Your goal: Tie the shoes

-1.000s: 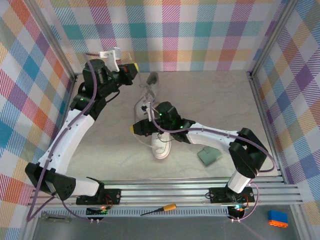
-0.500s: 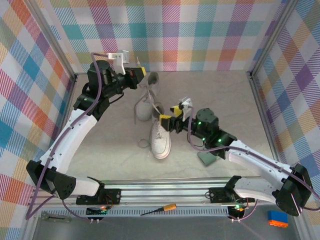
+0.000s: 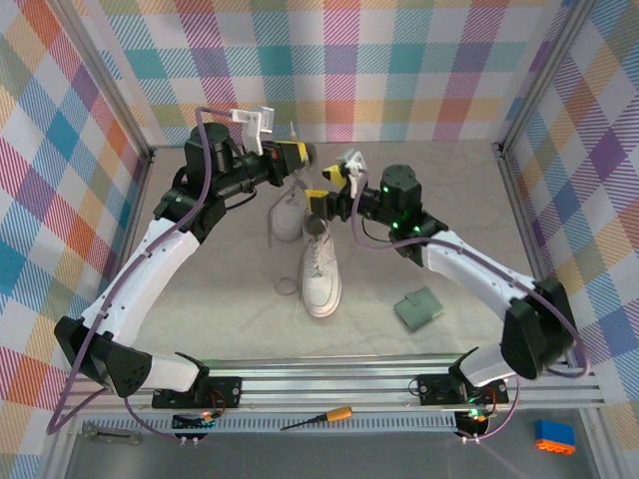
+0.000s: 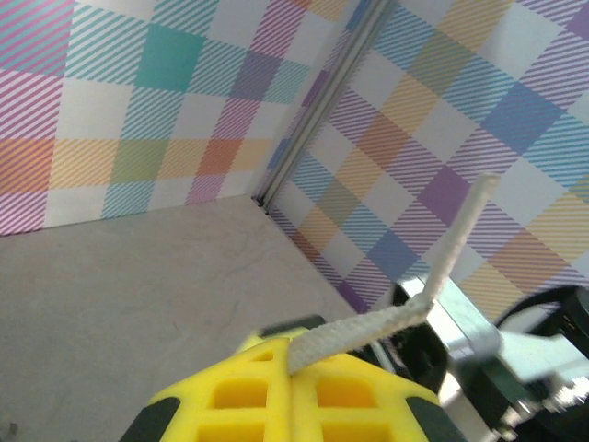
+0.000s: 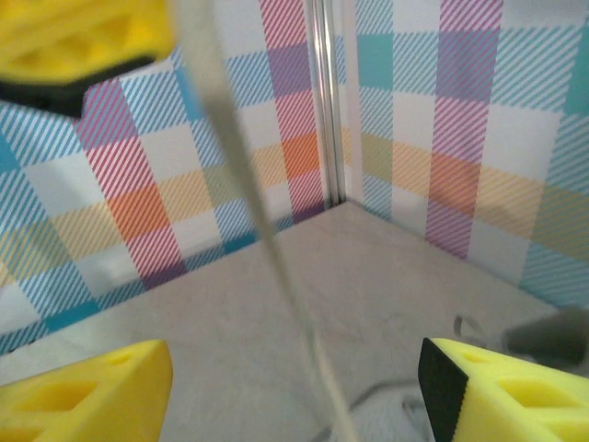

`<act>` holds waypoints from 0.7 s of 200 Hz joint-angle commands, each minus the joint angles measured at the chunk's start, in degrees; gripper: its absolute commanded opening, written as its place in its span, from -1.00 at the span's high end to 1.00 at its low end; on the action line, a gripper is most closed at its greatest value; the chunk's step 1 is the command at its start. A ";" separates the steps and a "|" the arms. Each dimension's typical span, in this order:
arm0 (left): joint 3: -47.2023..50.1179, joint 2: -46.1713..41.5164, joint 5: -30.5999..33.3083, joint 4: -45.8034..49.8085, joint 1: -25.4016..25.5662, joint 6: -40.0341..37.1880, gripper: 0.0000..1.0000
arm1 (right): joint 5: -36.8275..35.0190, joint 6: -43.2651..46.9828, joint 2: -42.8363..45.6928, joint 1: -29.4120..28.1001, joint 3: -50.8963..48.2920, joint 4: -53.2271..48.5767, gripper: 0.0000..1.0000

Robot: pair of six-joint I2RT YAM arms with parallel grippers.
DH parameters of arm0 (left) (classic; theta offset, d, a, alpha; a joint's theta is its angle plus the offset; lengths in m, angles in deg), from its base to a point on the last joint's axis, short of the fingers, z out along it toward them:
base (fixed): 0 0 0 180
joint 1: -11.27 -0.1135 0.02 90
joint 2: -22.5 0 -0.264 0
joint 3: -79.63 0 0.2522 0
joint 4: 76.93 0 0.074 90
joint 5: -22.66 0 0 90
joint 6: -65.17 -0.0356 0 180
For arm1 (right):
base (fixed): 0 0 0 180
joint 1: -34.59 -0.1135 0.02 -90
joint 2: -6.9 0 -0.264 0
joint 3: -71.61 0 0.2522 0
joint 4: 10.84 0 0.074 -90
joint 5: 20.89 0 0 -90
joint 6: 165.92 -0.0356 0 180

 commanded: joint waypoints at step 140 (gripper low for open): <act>34.91 -15.93 37.68 26.24 5.46 16.07 -0.77 | -25.68 -25.28 10.66 0.78 -5.19 -36.08 1.00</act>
